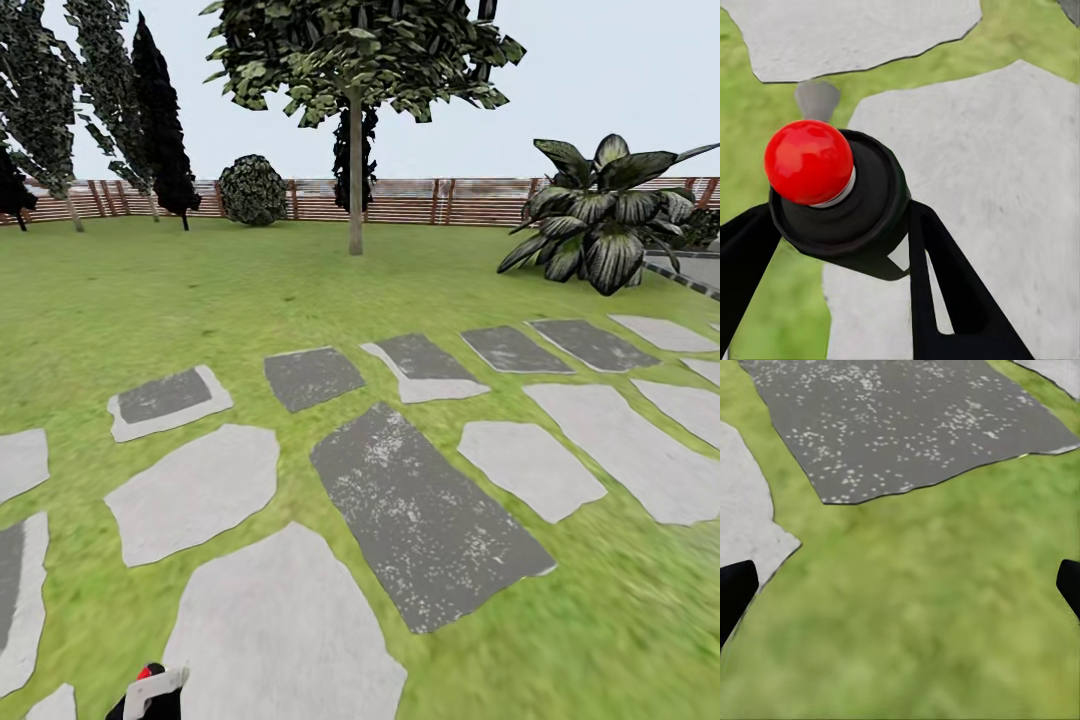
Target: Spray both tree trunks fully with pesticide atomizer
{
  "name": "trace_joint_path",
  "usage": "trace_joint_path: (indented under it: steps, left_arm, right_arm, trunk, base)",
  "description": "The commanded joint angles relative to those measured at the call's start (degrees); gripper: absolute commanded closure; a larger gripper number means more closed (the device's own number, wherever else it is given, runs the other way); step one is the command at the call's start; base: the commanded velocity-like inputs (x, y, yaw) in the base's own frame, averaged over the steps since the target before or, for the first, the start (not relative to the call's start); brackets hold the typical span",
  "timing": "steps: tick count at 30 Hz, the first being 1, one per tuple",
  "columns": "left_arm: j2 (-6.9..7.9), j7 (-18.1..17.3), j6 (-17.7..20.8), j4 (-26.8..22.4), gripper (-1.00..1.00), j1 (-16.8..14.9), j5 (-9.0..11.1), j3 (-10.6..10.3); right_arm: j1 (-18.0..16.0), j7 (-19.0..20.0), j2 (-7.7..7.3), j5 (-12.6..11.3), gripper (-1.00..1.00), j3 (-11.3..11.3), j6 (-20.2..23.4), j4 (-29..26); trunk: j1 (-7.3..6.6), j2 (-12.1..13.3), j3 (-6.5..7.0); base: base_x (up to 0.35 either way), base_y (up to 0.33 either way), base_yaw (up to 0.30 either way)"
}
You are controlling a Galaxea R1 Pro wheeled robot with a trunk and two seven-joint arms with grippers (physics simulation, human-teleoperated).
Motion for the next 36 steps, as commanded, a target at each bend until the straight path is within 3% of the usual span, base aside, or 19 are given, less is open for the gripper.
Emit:
trace_joint_path:
  steps: [1,36]
  left_arm:
    - [0.0,0.0,-0.2,0.0,1.0,0.0,0.1,0.0]
    - [0.0,0.0,-0.3,0.0,1.0,0.0,0.1,0.1]
  right_arm:
    - [0.0,0.0,0.0,0.2,-1.0,-0.2,-0.1,0.0]
    - [0.0,0.0,0.0,0.2,-1.0,-0.2,-0.1,0.0]
  trunk:
    - [0.03,0.0,-0.05]
    - [0.03,0.0,-0.05]
  base:
    - [0.34,0.0,0.0]
    - [0.34,0.0,0.0]
